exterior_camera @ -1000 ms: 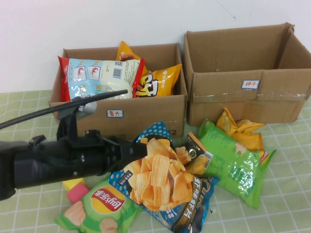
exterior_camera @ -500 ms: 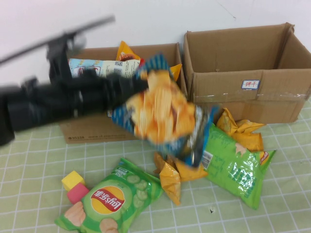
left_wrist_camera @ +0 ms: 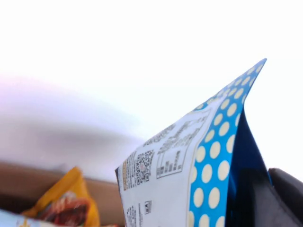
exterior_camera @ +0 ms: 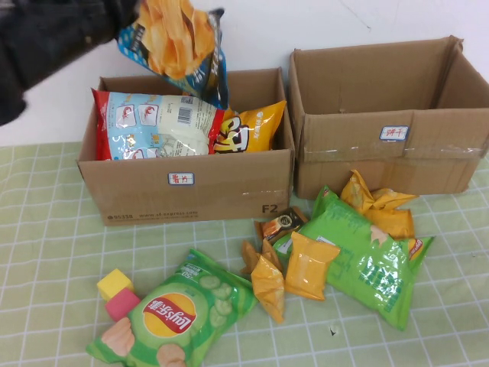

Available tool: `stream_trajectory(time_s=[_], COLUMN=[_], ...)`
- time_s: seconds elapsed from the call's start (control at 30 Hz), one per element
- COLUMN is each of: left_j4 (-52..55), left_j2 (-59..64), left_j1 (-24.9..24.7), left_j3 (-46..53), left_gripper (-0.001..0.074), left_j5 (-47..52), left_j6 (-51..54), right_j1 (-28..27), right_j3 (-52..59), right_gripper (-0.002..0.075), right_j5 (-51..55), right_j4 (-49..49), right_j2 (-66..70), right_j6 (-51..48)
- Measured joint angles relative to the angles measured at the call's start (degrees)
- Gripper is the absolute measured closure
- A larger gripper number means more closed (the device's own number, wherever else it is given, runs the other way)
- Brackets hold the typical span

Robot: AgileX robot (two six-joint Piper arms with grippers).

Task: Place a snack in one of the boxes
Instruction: Place the potato chip in the potato chip box, then pick up the biscuit

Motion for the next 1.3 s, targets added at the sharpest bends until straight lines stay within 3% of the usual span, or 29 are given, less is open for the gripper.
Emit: stream_trajectory(time_s=[0.2,0.33,0.4,0.5,0.57,0.63,0.73,0.8,0.9,0.97,1.03,1.17,1.23,1.3], left_j4=[-0.4,-0.5,-0.5,-0.5,-0.4,-0.3,0.3,0.5,1.5,5.1,10.6,25.7,32.1,40.1], left_j2=[11.2,17.7,19.8,22.2,23.3,23.6,23.6,23.4,21.9,19.8,16.6,10.1,6.6,3.6], left_j1=[0.6,4.8,6.5,8.8,10.4,12.1,15.2,17.6,21.1,22.7,23.6,23.8,23.8,23.7], left_j3=[-3.6,-4.0,-4.1,-4.2,-4.3,-4.6,-5.3,-6.1,-7.0,-7.9,-8.7,-9.6,-9.7,-9.7], left_gripper=[0.0733,0.0727,0.0688,0.051,0.0316,0.0169,0.008,0.0066,0.0093,0.0157,0.0256,0.0558,0.0654,0.0698], left_j5=[-0.5,0.4,2.1,8.8,14.0,18.0,24.0,27.7,31.8,34.0,34.9,35.0,33.8,31.7], left_j6=[-2.2,-2.5,-1.2,1.5,3.4,6.3,9.0,9.1,8.7,8.3,7.4,7.0,6.5,2.9], right_j1=[0.0,0.0,0.0,0.0,0.0,0.0,0.0,0.0,0.0,0.0,0.0,0.0,0.0,0.0], right_j3=[0.0,0.2,0.6,1.5,1.7,1.7,1.7,1.7,1.7,1.7,1.7,1.7,1.7,1.7], right_gripper=[0.0582,0.0582,0.0582,0.0582,0.0582,0.0582,0.0582,0.0582,0.0582,0.0582,0.0582,0.0582,0.0582,0.0582], right_j5=[-0.2,-0.3,-0.8,-1.4,-1.5,-1.6,-1.7,-1.9,-3.6,-5.3,-6.6,-7.3,-7.3,-7.3], right_j4=[0.0,0.0,0.0,0.0,0.0,0.0,0.0,0.0,0.0,0.0,0.1,0.1,0.3,1.0], right_j2=[0.0,0.0,0.0,0.0,0.0,0.0,0.0,0.0,0.0,0.0,0.0,0.0,0.0,0.0], right_j6=[0.1,0.1,0.1,0.1,0.1,0.1,0.1,0.1,0.1,0.1,0.1,0.1,0.1,0.1])
